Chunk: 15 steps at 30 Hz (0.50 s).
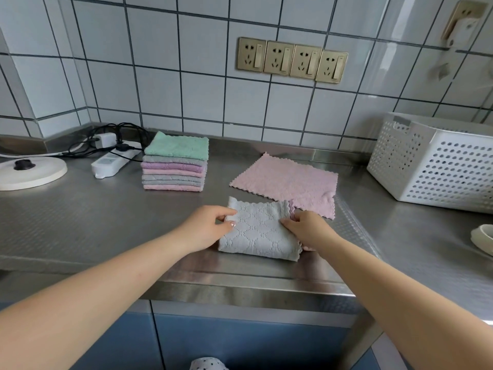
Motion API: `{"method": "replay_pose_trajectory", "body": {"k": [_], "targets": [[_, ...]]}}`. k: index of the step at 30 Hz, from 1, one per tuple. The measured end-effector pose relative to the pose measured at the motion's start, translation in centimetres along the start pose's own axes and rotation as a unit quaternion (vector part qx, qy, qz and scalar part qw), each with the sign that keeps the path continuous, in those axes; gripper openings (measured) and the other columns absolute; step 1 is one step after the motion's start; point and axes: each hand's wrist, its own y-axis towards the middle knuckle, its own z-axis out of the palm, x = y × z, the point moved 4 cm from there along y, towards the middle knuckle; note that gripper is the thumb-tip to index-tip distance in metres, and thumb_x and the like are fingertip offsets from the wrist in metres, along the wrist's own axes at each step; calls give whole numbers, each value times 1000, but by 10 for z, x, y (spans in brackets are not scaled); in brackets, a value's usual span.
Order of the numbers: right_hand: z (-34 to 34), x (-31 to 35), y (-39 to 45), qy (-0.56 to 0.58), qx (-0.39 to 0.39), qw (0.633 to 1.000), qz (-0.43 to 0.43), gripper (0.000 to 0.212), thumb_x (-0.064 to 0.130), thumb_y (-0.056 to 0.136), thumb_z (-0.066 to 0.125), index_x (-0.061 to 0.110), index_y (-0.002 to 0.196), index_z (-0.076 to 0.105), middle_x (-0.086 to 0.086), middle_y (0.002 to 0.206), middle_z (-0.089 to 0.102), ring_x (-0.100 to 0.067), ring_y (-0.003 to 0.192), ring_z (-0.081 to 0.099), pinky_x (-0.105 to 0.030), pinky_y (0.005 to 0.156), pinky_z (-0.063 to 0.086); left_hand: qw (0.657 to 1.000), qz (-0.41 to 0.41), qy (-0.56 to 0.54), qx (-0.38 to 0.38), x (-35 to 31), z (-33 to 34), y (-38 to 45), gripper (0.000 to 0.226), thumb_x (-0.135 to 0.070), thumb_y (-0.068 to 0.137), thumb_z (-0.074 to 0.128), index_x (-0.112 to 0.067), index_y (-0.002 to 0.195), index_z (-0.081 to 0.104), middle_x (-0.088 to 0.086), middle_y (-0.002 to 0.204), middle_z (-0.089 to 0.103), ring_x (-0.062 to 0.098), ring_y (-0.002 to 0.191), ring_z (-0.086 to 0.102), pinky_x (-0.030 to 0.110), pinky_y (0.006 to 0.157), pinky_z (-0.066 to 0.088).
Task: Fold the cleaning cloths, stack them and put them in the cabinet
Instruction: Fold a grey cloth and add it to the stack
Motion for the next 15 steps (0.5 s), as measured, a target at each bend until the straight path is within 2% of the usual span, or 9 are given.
{"method": "replay_pose_trajectory", "body": {"k": [5, 11, 15], "targets": [[-2, -2, 5, -15, 20, 999, 21, 38, 32, 97, 48, 15, 65, 36, 0, 55, 41, -13, 43, 41, -22, 39, 29, 999, -6, 38, 17, 0, 6, 11, 43, -22, 93, 55, -16, 136, 49, 2, 139, 50, 12, 127, 45, 10, 91, 25], [0, -9, 15, 26, 32, 998, 42, 35, 28, 96, 48, 14, 66, 37, -1, 51, 39, -13, 39, 38, -18, 35, 30, 992, -7, 128, 19, -6, 11, 16, 45, -28, 94, 52, -20, 138, 46, 6, 128, 57, 21, 113, 54, 27, 94, 40], [2, -9, 17, 30, 27, 998, 53, 34, 25, 95, 48, 14, 65, 37, -2, 50, 39, -15, 40, 38, -19, 34, 30, 980, 4, 199, 16, -9, 15, 18, 39, -27, 95, 48, -16, 132, 52, 7, 125, 56, 24, 116, 51, 30, 92, 42]]}}
